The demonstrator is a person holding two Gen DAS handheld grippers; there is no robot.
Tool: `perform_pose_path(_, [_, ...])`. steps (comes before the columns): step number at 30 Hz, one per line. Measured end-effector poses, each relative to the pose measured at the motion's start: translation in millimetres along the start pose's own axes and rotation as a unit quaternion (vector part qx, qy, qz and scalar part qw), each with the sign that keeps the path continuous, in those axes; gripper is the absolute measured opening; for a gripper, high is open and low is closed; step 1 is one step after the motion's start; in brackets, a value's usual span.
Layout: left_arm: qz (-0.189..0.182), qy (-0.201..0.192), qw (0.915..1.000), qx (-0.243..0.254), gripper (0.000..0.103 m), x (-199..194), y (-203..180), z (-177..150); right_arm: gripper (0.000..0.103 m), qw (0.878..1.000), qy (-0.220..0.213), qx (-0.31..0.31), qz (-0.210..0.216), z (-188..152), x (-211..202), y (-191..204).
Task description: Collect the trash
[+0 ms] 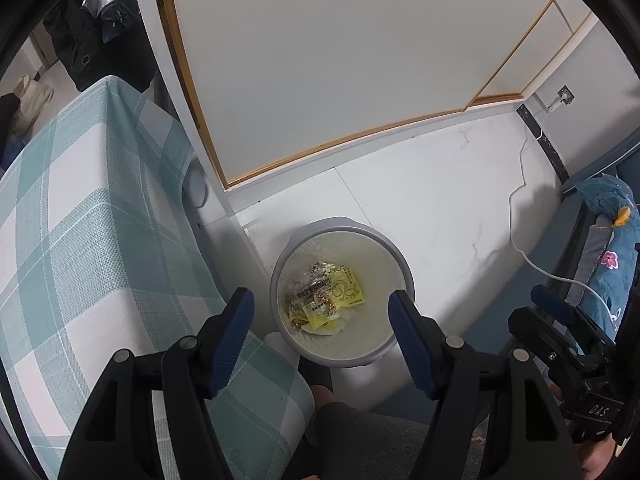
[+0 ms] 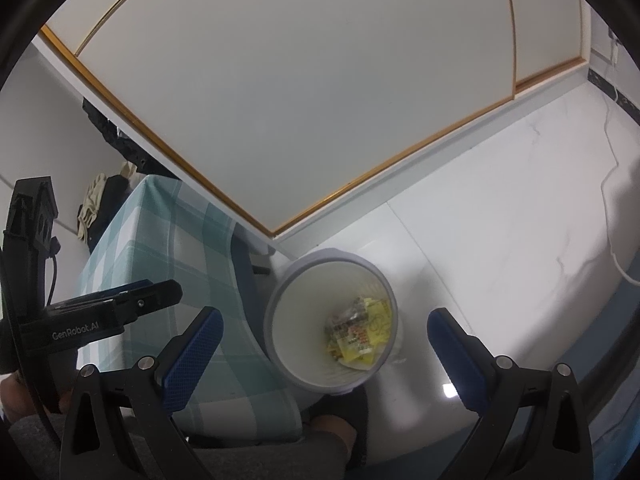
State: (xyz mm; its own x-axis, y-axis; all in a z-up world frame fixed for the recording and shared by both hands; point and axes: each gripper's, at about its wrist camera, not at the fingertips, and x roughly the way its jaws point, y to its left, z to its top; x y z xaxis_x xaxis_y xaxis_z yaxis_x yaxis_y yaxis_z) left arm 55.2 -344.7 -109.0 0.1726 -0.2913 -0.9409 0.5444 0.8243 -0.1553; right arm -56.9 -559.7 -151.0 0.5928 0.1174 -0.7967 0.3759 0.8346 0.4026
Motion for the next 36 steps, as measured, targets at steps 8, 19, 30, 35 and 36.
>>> perform_pose_path(8, [0.003,-0.002,1.0,-0.004,0.066,0.1,-0.5,-0.7,0.103,1.0,0.0,0.0,-0.001,1.7,1.1,-1.3])
perform_pose_path(19, [0.01,-0.004,0.9999,0.004,0.066,-1.7,-2.7,-1.2,0.103,1.0,-0.004,0.0,-0.003,3.1,0.2,-2.4])
perform_pose_path(30, [0.015,0.006,0.9999,0.003,0.066,-1.8,-3.0,-1.6,0.103,1.0,-0.008,0.0,-0.011,3.8,-3.4,-2.8])
perform_pose_path(35, [0.008,0.001,0.9999,0.009,0.066,-3.0,-2.6,-1.4,0.103,1.0,-0.008,-0.001,-0.011,3.9,-3.5,-2.5])
perform_pose_path(36, [0.002,-0.004,0.9999,0.01,0.066,-4.0,-2.1,-1.9,0.103,1.0,-0.008,-0.001,-0.011,3.9,-3.5,-2.5])
